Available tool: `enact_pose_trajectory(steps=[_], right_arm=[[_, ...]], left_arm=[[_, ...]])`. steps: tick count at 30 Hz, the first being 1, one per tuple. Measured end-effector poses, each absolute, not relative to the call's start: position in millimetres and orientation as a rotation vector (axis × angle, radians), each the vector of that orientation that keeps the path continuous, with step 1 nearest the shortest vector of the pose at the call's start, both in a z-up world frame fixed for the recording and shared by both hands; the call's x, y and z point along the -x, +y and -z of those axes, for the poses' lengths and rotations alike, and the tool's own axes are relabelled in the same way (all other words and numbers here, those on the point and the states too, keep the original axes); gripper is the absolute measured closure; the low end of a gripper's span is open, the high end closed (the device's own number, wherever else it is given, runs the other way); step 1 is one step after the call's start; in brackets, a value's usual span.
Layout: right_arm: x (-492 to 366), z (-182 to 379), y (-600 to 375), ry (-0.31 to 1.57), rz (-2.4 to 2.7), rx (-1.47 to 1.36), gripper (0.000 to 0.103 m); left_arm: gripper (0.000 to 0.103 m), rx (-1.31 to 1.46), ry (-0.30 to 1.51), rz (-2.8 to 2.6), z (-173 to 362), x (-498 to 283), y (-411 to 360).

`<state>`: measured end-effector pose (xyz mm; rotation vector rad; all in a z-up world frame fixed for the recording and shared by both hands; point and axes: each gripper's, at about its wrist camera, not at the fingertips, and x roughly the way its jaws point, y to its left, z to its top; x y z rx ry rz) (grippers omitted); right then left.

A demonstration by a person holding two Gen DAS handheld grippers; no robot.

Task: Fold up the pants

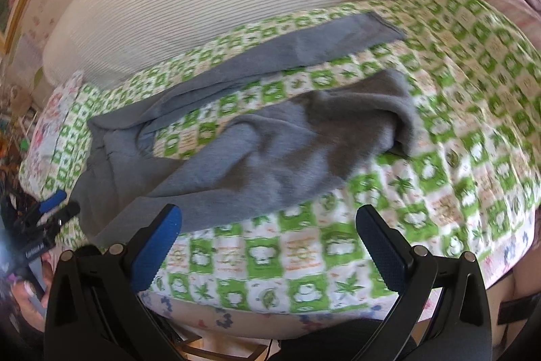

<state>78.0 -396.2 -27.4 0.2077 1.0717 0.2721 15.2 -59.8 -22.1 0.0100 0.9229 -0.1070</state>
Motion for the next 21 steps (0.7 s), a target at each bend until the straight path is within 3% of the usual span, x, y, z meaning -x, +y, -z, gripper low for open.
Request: enact_pose_trajectory(steps=[17,19,21], right_arm=[[-95.9,53.0,-469.4,1.029,-0.119,-0.3,0.0],[-103.5,55.4,-475.3,1.024,-0.101,-0.277,0.004],[-112.8,59.8,-482.4,1.028,-0.085,-0.271,0.017]], left_arm=[[0.021,-0.236,0.959,0.287,51.6,-33.1,-142.7],[0.021,-0.282,0.953,0.291,57.5,-38.0,-150.8],[0.021,-0.329,0.954,0.278,65.4,-44.3,-157.0]])
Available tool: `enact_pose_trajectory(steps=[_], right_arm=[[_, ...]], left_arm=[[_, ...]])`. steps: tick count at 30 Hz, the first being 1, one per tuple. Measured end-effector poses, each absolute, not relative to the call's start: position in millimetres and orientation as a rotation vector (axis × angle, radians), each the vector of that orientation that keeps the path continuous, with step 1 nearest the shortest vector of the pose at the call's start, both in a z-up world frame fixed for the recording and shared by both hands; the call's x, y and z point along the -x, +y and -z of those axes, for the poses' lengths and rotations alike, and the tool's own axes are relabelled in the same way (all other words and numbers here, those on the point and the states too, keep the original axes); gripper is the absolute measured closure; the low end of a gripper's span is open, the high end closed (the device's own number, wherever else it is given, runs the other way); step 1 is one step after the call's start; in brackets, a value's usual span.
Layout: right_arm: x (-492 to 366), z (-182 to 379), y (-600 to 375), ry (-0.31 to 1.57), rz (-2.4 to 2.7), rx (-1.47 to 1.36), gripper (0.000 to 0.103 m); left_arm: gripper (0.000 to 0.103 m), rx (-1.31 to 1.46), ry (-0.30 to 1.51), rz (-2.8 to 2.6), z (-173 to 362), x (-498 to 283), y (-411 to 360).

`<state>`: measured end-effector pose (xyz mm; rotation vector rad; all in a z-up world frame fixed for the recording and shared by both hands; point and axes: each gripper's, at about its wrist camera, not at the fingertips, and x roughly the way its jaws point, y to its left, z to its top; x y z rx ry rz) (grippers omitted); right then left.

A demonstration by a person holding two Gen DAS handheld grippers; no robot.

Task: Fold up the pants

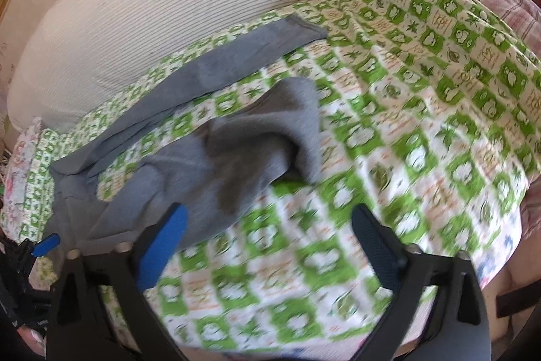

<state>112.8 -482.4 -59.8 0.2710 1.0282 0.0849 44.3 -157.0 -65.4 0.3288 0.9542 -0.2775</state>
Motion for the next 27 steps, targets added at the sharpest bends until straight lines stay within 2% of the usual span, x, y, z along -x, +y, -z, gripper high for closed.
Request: enact_pose_trajectory(steps=[1,3,5,7,8,9,10,11,13,17,20,23,24,25,26,27], right_arm=[[-119.5,64.1,-486.7,1.041,-0.074,-0.276,0.02],[-131.6,73.3,-493.9,1.066,-0.048,-0.279,0.033],[-143.0,83.0,-499.4,1.08,-0.035,-0.281,0.035],[-153.8,93.4,-504.1,1.092,-0.015,-0.287,0.043],[-159.5,99.4,-506.3,1.096,-0.013,-0.295,0.052],[-162.6,103.8,-507.4,1.096,-0.013,-0.303,0.067],[-166.4,108.6,-508.6,1.096,-0.015,-0.311,0.076],[-168.3,111.2,-509.9,1.096,-0.025,-0.323,0.095],[-169.3,109.6,-512.9,1.078,-0.051,-0.346,0.095],[-160.3,73.0,-525.1,0.997,-0.039,-0.3,0.096],[-149.0,36.7,-542.9,0.945,-0.004,-0.248,0.096],[-138.2,29.3,-557.8,0.976,0.023,-0.22,0.096],[-135.7,36.7,-562.5,1.013,0.03,-0.218,0.095],[-133.7,46.4,-566.0,1.053,0.039,-0.212,0.095],[-132.9,60.5,-568.3,1.11,0.059,-0.2,0.086],[-130.0,75.9,-572.4,1.166,0.089,-0.202,0.082]], left_arm=[[0.021,-0.35,0.955,0.271,70.1,-47.7,-159.3],[0.021,-0.39,0.97,0.243,80.7,-54.9,-161.9],[0.021,-0.402,1.001,0.23,91.3,-61.1,-160.8],[0.021,-0.396,1.026,0.227,100.1,-64.9,-157.9],[0.021,-0.389,1.029,0.229,102.2,-65.7,-161.5],[0.03,-0.375,1.041,0.246,106.2,-67.4,-160.6],[0.048,-0.364,1.058,0.263,109.0,-68.9,-159.9],[0.056,-0.339,1.075,0.283,110.0,-70.7,-158.3],[0.081,-0.293,1.084,0.307,104.7,-72.8,-155.1],[0.09,-0.241,1.042,0.355,78.5,-69.2,-161.1],[0.091,-0.215,1.011,0.43,61.0,-61.9,-166.0],[0.089,-0.236,1.054,0.469,75.1,-52.6,-176.3],[0.086,-0.25,1.068,0.472,84.4,-52.3,-179.3],[0.079,-0.26,1.086,0.476,91.9,-49.1,-181.2],[0.076,-0.262,1.101,0.48,96.4,-45.6,-181.9],[0.073,-0.265,1.099,0.482,96.6,-41.4,-181.9]])
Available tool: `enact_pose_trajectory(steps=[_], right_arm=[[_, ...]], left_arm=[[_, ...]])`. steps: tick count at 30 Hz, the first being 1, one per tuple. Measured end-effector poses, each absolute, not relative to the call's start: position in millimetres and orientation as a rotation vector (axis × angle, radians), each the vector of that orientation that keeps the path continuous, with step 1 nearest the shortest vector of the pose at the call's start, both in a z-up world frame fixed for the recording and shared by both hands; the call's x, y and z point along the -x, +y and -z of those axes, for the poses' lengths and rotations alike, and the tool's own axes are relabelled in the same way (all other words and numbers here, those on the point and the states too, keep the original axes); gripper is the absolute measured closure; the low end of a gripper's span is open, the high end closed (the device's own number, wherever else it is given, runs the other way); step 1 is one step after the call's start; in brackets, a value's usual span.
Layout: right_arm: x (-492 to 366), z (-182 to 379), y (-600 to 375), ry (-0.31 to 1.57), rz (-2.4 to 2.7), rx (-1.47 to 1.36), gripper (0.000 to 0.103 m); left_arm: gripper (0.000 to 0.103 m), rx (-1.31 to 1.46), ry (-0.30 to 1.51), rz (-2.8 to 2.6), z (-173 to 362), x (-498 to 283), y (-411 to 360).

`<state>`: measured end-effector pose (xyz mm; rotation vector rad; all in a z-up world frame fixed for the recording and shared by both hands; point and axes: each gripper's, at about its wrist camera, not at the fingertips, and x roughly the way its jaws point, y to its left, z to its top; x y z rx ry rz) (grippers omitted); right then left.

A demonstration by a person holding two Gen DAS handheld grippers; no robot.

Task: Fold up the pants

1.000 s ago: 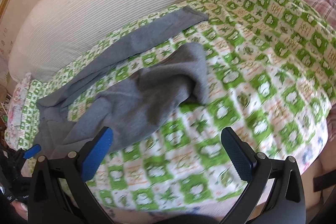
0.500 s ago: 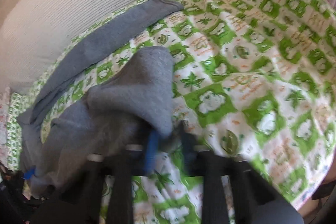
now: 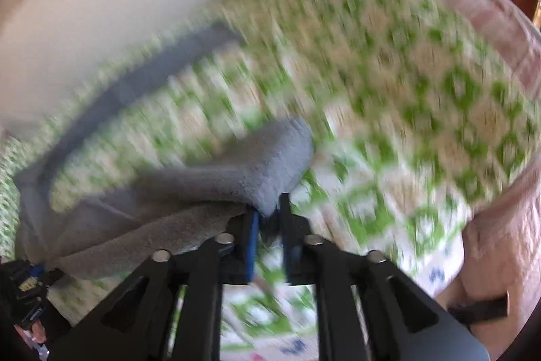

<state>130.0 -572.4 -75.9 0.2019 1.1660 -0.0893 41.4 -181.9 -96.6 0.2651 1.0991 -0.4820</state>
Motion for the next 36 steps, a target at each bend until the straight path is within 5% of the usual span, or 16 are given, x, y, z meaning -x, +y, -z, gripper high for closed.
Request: enact_pose_trajectory(steps=[4,11,23,24,26,28,36], right_arm=[[-112.3,83.3,-586.4,1.187,0.125,-0.269,0.075],[-104.2,44.2,-587.1,1.047,0.107,-0.287,0.047],[-188.7,95.9,-607.7,1.142,0.106,-0.318,0.045],[-192.9,103.2,-603.2,1.159,0.098,-0.296,0.054],[-194.7,104.3,-594.5,1.135,0.089,-0.247,0.091],[-198.1,98.0,-593.6,1.113,0.084,-0.257,0.092],[-227.2,92.2,-595.5,1.068,0.13,-0.231,0.089]], left_arm=[[0.039,-0.289,1.051,0.485,73.4,-29.9,-170.1],[0.038,-0.242,0.987,0.379,47.2,-69.8,-123.3],[0.035,-0.35,1.145,0.426,110.2,-146.1,-123.7],[0.036,-0.376,1.147,0.44,117.6,-146.0,-128.7],[0.063,-0.417,1.142,0.462,125.2,-141.8,-137.5],[0.097,-0.414,1.125,0.496,121.6,-139.6,-142.2],[0.099,-0.359,1.112,0.387,121.2,-171.8,-123.0]])
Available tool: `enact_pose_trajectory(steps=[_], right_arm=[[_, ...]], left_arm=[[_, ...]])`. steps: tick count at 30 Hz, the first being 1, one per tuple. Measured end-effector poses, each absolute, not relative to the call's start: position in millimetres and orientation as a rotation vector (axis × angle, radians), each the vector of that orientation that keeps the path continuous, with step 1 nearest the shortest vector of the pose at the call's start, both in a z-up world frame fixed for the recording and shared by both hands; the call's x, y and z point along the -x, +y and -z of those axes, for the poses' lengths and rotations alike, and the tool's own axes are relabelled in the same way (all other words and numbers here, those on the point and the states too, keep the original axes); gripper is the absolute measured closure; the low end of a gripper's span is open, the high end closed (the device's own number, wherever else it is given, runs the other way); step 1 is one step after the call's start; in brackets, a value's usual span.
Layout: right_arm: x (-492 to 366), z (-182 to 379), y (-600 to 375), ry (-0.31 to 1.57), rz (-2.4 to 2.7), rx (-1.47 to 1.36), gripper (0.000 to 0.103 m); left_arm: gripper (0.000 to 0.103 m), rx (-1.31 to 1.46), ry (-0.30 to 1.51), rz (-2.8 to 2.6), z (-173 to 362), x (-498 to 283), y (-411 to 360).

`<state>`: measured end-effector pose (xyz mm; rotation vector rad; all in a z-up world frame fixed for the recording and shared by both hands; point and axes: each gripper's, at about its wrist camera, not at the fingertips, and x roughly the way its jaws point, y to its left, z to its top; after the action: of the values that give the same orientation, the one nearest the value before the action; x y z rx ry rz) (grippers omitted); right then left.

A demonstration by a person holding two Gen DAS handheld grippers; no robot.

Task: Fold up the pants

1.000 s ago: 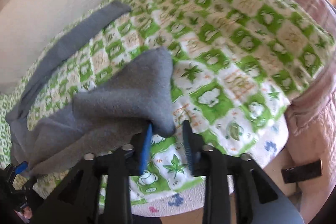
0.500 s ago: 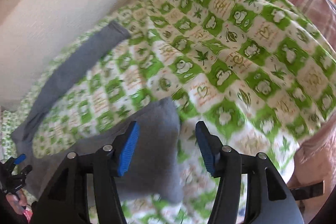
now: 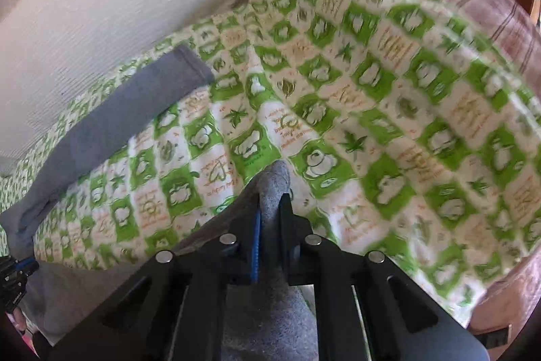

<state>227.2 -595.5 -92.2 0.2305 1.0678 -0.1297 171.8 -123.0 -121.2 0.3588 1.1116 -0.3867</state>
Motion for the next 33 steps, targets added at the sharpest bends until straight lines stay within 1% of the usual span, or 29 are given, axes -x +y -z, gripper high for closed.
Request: enact_pose_trajectory(steps=[1,3,4,5,6,7,8,10,14,15,17,20,23,26,27,28,29,30,33], right_arm=[[-232.0,102.2,-594.6,1.113,0.151,-0.212,0.085],[-234.7,103.4,-597.0,1.13,0.171,-0.223,0.08],[-234.8,99.2,-596.6,1.12,0.169,-0.233,0.079],[-235.1,91.9,-594.9,1.098,0.162,-0.234,0.07],[-237.0,83.4,-592.0,1.069,0.143,-0.232,0.053],[-239.4,76.3,-588.6,1.049,0.117,-0.227,0.043],[-243.8,71.5,-584.3,1.037,0.096,-0.218,0.036],[-259.8,60.7,-569.2,1.014,0.048,-0.2,0.036],[-292.2,57.5,-548.8,1.033,-0.018,-0.201,0.036],[-305.1,59.5,-541.4,1.046,-0.026,-0.187,0.036],[-322.5,70.8,-528.7,1.088,-0.025,-0.204,0.036],[-335.1,87.1,-530.3,1.12,-0.018,-0.303,0.036],[-356.0,104.3,-534.6,1.145,0.012,-0.396,0.036],[-370.7,120.3,-535.1,1.164,0.037,-0.466,0.036],[-373.3,121.1,-534.6,1.155,0.042,-0.465,0.046],[-374.9,119.3,-533.3,1.128,0.048,-0.449,0.06],[-375.6,118.1,-532.6,1.117,0.052,-0.437,0.091],[-375.2,116.9,-533.5,1.106,0.043,-0.45,0.097],[-367.9,104.3,-534.4,1.047,0.023,-0.426,0.098]], left_arm=[[0.096,-0.359,1.12,0.376,123.3,-172.4,-121.2],[0.093,-0.335,1.116,0.383,117.3,-170.0,-116.4],[0.089,-0.335,1.099,0.378,112.8,-167.8,-113.7],[0.085,-0.336,1.08,0.379,105.3,-167.5,-111.6],[0.078,-0.333,1.061,0.384,98.2,-167.1,-109.2],[0.075,-0.335,1.048,0.383,95.3,-170.8,-112.6],[0.069,-0.343,1.034,0.378,91.5,-174.6,-112.4],[0.064,-0.375,0.998,0.362,84.8,-182.9,-112.6],[0.063,-0.439,0.978,0.337,86.8,-203.5,-119.3],[0.061,-0.45,0.977,0.339,88.7,-206.6,-120.4],[0.056,-0.456,0.976,0.346,91.4,-211.7,-120.1],[0.053,-0.477,0.971,0.359,96.8,-221.2,-118.1],[0.046,-0.524,0.973,0.363,106.2,-231.6,-120.6],[0.045,-0.563,0.99,0.353,118.6,-244.4,-122.7],[0.046,-0.567,0.997,0.353,122.5,-249.3,-122.3],[0.06,-0.566,0.999,0.35,123.2,-251.6,-121.0],[0.074,-0.551,1.007,0.349,123.4,-254.4,-119.2],[0.096,-0.525,1.026,0.359,123.0,-257.1,-116.7],[0.096,-0.478,1.019,0.373,115.5,-255.1,-111.0]])
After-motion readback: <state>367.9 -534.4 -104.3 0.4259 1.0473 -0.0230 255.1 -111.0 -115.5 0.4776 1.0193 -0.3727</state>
